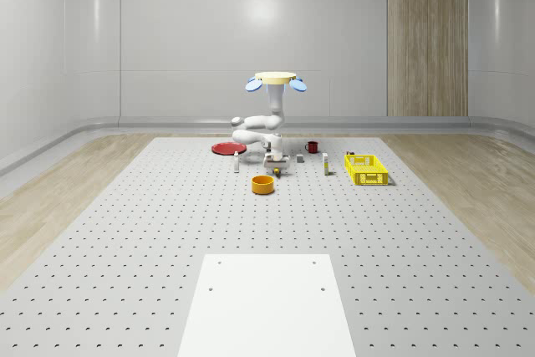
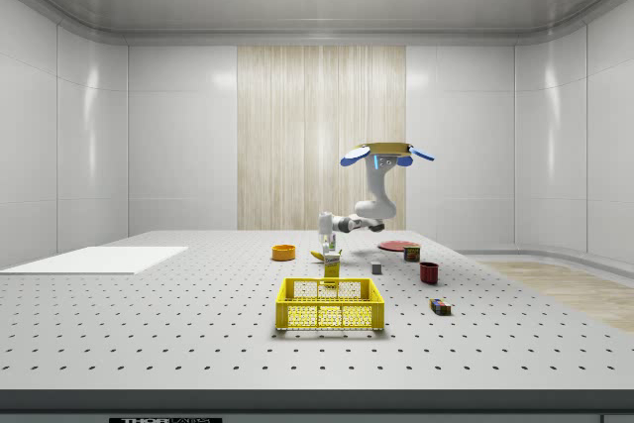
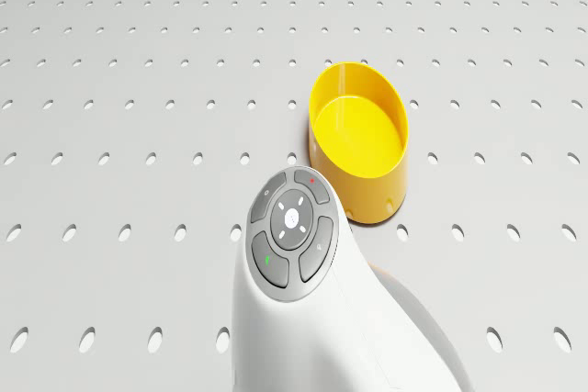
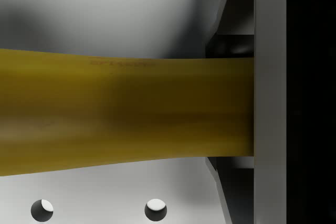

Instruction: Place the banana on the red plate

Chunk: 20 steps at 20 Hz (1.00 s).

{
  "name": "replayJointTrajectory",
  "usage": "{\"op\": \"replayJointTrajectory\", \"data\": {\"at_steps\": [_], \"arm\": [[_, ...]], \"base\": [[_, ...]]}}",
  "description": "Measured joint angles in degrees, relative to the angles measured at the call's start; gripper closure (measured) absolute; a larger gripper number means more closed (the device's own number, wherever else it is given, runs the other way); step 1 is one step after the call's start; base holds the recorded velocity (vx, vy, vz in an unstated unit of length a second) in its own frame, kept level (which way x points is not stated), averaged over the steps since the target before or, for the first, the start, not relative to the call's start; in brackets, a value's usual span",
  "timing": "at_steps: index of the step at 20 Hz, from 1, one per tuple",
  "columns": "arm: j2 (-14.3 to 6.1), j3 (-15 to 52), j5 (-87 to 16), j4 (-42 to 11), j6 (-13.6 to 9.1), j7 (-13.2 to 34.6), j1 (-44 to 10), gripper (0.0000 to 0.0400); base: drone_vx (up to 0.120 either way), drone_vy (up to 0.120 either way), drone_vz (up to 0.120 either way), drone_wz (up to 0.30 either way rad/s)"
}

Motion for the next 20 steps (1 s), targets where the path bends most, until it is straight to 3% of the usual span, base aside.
{"op": "replayJointTrajectory", "data": {"at_steps": [4, 10, 20], "arm": [[-0.1, 3.2, 3.1, -0.8, -1.1, 1.2, 0.0, 0.0210], [-0.4, 6.9, 6.7, -1.4, -1.9, 1.4, -0.3, 0.0207], [-1.5, 8.6, 8.6, -1.6, -1.3, 1.7, -0.6, 0.0207]], "base": [[0.000, 0.000, 0.010, 0.000], [0.000, 0.000, 0.120, 0.000], [0.000, 0.000, 0.120, 0.000]]}}
